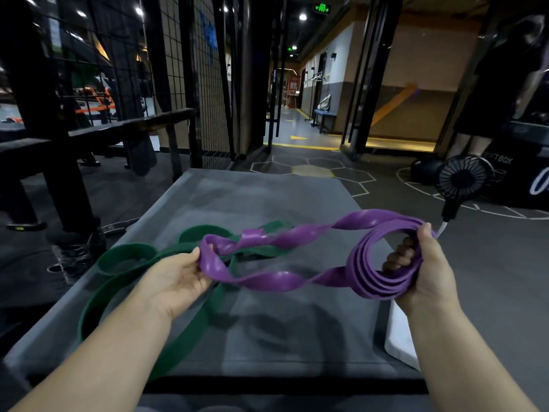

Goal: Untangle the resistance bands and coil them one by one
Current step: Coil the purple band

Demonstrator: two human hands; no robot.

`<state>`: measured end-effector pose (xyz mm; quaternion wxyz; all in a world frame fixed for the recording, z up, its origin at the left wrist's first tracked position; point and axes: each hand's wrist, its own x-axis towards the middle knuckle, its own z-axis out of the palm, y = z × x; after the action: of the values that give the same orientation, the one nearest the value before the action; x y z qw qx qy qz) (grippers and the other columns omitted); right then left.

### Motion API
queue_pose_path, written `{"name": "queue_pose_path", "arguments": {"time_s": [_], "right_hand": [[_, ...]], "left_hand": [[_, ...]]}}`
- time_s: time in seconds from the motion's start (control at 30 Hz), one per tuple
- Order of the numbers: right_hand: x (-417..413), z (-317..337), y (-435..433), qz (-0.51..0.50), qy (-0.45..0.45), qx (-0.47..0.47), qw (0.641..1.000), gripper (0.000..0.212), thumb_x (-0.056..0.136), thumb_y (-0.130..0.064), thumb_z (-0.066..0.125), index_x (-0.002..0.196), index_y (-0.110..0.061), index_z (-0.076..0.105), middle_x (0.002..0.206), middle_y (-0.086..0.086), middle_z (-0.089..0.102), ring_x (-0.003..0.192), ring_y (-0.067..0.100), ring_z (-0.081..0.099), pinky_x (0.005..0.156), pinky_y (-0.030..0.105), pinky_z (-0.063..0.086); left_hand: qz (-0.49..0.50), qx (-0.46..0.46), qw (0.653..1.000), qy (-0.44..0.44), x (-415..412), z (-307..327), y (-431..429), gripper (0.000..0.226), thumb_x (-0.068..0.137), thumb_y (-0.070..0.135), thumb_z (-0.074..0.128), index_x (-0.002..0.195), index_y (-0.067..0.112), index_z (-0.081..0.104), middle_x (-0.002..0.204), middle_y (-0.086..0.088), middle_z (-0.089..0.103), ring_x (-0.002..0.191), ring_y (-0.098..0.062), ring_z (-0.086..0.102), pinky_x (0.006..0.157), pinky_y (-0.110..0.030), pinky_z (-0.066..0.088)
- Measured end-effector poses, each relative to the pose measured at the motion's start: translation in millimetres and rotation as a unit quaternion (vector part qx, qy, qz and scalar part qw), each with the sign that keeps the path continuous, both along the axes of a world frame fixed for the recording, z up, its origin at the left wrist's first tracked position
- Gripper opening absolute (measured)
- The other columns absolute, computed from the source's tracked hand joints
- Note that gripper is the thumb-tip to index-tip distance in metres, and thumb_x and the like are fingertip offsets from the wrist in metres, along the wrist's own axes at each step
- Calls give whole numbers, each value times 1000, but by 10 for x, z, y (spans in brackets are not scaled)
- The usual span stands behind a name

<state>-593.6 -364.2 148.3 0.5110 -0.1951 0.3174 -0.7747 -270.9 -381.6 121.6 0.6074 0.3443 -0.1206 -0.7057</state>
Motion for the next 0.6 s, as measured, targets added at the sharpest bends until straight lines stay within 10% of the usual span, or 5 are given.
{"name": "queue_pose_path", "arguments": {"time_s": [0.13,0.27,0.37,0.5,0.6], "right_hand": [[-1,-30,-19,-2,20,16,1000,33,94,-40,59,69,-21,48,49,-9,37,38,5,35,39,15,33],[-6,-45,-26,2,27,25,999,33,91,-41,62,69,-21,50,50,-8,38,39,6,36,39,16,34],[-34,-41,-28,3,27,31,999,35,90,-43,63,67,-21,49,50,-8,37,40,7,35,40,16,34],[-111,-24,-6,-12,13,38,999,35,92,-43,61,67,-21,49,50,-8,37,40,7,34,40,16,32],[-137,-29,0,-12,11,39,999,35,92,-43,61,67,-21,50,49,-8,37,39,7,34,40,15,32]], "left_hand": [[-75,16,997,15,26,22,47,16,78,16,59,90,5,59,63,-1,51,44,-7,47,46,-14,44],[-146,-50,948,-279,-55,-80,79,26,81,8,67,104,13,56,46,7,40,34,-3,33,37,-15,36],[-135,-76,931,-331,-103,-101,103,15,88,3,59,100,10,64,54,3,59,45,-6,51,47,-18,46],[-54,-60,979,-186,-44,-81,44,10,76,9,73,86,13,72,72,2,70,60,-7,66,65,-27,58],[-32,-67,997,-32,33,-42,11,77,9,6,98,80,7,70,67,0,68,55,-7,66,55,-32,60]]}}
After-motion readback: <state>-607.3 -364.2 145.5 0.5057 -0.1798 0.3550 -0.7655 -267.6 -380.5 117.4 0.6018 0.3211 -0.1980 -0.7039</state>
